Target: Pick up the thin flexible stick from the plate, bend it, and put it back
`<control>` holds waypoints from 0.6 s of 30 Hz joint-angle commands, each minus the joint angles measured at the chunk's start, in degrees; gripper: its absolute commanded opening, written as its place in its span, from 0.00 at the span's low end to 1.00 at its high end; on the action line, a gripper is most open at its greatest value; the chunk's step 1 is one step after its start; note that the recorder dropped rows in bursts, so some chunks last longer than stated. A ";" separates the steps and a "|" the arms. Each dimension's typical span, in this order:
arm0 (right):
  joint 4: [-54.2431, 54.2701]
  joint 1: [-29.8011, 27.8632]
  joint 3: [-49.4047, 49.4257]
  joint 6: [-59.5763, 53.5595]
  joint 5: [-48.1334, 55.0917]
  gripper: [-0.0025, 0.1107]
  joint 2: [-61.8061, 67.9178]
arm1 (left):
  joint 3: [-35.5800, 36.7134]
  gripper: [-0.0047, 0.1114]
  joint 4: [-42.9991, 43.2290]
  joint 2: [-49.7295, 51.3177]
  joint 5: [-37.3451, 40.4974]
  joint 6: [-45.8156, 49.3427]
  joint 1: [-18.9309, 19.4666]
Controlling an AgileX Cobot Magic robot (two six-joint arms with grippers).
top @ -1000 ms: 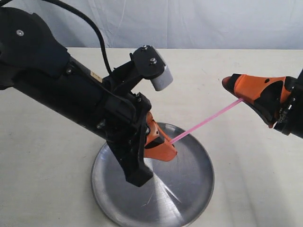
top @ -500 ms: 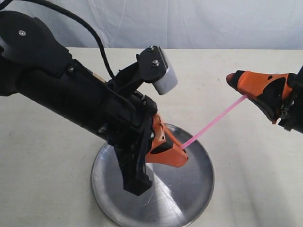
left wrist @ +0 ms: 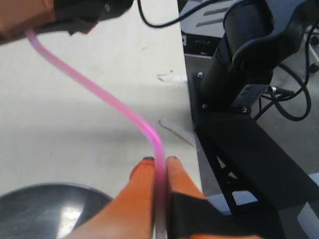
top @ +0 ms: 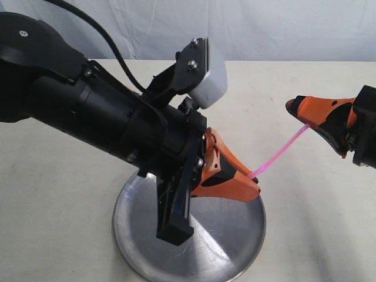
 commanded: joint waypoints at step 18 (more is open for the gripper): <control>-3.55 6.48 0.23 -0.85 -2.42 0.02 0.09 | -0.58 0.04 -21.62 -0.25 -8.08 10.11 -0.28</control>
